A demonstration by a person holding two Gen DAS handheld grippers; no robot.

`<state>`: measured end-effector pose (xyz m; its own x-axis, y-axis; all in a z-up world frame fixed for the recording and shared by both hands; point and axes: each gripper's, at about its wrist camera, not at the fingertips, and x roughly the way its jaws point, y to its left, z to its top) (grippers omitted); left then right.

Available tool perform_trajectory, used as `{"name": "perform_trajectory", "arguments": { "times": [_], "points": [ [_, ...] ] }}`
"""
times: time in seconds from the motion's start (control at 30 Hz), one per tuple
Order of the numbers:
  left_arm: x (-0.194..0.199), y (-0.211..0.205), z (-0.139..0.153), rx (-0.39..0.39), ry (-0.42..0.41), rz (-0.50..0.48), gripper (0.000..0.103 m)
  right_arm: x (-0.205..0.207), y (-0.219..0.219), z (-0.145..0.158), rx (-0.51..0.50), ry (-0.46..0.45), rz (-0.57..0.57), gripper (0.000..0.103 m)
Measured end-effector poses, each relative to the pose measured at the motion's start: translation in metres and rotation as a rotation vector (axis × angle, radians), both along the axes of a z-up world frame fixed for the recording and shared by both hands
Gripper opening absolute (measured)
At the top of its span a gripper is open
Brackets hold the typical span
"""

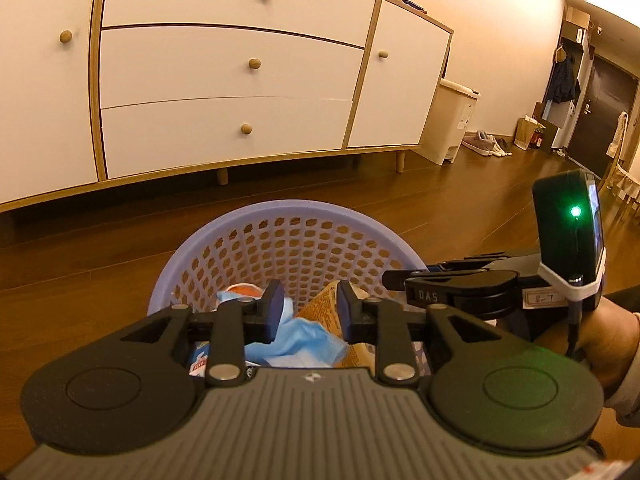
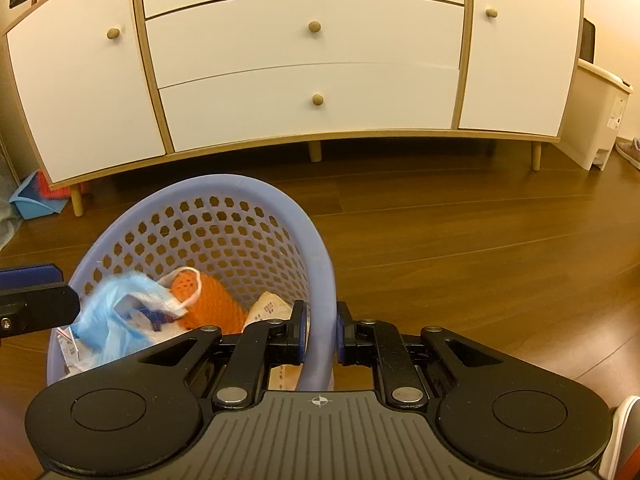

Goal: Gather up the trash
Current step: 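Open the left tool to drop the mask into the wastebasket, then move the left tool toward the white toothbrush on the floor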

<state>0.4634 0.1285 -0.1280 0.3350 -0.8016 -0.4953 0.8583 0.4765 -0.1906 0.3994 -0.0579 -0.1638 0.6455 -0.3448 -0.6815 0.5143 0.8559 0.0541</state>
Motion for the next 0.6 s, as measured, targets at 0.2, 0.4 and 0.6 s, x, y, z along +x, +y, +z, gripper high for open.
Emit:
{"name": "perform_trajectory", "arguments": {
  "times": [0.2,0.4,0.6],
  "points": [
    [0.002,0.004,0.001,0.000,0.010,0.011,0.024,0.000,0.001,0.000,0.001,0.001,-0.001,0.010],
    [0.004,0.008,0.004,-0.002,0.029,0.024,0.025,0.000,0.001,0.000,-0.001,0.002,-0.002,0.010],
    [0.007,0.014,0.005,0.010,0.048,0.046,0.026,-0.001,0.001,0.001,-0.001,0.002,-0.004,0.010]
  ]
}}
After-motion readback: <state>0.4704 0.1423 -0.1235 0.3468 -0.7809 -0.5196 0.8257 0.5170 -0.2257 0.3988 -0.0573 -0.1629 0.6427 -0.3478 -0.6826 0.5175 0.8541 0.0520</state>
